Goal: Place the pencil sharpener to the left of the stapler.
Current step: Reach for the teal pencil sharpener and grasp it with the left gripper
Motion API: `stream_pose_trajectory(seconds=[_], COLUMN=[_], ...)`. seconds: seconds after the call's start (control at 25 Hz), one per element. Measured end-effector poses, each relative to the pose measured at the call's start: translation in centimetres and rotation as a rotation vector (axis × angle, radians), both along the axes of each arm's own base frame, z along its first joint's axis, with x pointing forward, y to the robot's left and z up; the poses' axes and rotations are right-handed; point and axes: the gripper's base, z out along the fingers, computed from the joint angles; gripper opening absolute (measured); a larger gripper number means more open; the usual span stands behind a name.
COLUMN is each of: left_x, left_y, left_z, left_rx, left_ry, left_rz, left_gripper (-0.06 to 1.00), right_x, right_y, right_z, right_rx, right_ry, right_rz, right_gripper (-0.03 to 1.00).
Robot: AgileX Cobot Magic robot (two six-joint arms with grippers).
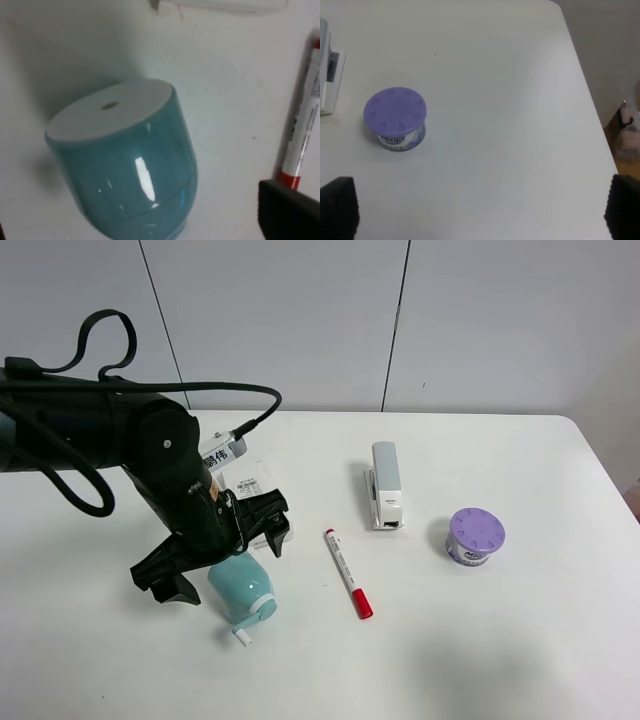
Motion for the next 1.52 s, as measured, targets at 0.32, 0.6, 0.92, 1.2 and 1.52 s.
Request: stream_pose_trajectory(seconds=[0.32,0.6,0.92,1.2,1.52], left_x=[0.3,0.4,1.0,1.1,0.9], left_y=[-0.4,-0.7,-1.1,-1.2,-1.0], left_z=[-0.9,-2.6,-4.1,-4.0,-4.1], left_rx=[-0.019,0.004,0.002,-0.005,0.011], left_ry=[0.009,0.055,0.041,0.027,0.046], left_rz=[0.021,0.036,0.043,0.041,0.037], left_gripper=[0.99,0.99,0.99,0.99,0.90], right_x=[0.0,0.0,0.0,0.0,0.0], right_y=[0.0,0.0,0.0,0.0,0.0], right_z=[0.0,0.0,0.0,0.0,0.0], right_rx=[0.000,0.000,0.000,0.000,0.000], right_ry=[0.000,0.000,0.000,0.000,0.000], right_rz=[0.000,0.000,0.000,0.000,0.000], right_gripper=[0.99,0.99,0.99,0.99,0.99])
